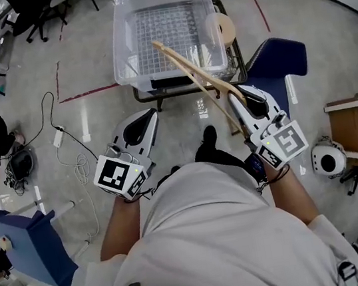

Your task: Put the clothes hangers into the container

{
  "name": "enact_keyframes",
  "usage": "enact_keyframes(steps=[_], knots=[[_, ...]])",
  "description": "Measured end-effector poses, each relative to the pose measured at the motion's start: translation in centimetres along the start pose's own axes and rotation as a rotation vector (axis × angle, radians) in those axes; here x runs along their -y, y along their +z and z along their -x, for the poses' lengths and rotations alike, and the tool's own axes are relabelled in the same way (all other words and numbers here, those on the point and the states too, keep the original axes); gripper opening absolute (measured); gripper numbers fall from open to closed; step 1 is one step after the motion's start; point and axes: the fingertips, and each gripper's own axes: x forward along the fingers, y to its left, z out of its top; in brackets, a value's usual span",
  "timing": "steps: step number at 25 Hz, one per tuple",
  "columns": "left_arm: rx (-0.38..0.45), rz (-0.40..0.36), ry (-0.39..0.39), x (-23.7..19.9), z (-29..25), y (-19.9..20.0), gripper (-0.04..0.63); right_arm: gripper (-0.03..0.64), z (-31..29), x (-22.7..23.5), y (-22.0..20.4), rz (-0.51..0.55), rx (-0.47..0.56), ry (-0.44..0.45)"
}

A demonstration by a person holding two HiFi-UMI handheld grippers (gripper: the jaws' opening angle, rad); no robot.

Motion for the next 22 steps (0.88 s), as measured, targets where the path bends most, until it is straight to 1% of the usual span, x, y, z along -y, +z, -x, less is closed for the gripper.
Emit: enact_keyframes(steps=[7, 10, 13, 17, 22], knots=[[-0.004, 0.006, 0.066, 0.1, -7.2, 0.8, 0.017, 0.063, -1.7, 7.7, 0.2, -0.004, -0.006, 0.08], [-0.005, -0.001, 0.09, 0.7, -9.4, 1.1, 0.017, 0.063, -2.1, 10.2, 0.3, -0.002, 0.003, 0.111], [-0.005, -0.008, 0.108, 0.9, -11.0, 1.3, 0.016, 0.063, -2.5, 11.9, 0.8, 0.002, 0.014, 0.131], [-0.003, -0.035, 0.133, 0.3, -12.6, 2.2, 0.017, 0.063, -3.3, 13.6, 1.6, 0.002, 0.025, 0.149], [-0.003, -0.03, 0.161, -1.1, -13.5, 2.5, 0.015, 0.063, -5.3, 14.3, 1.3, -0.021, 0.008, 0.178]])
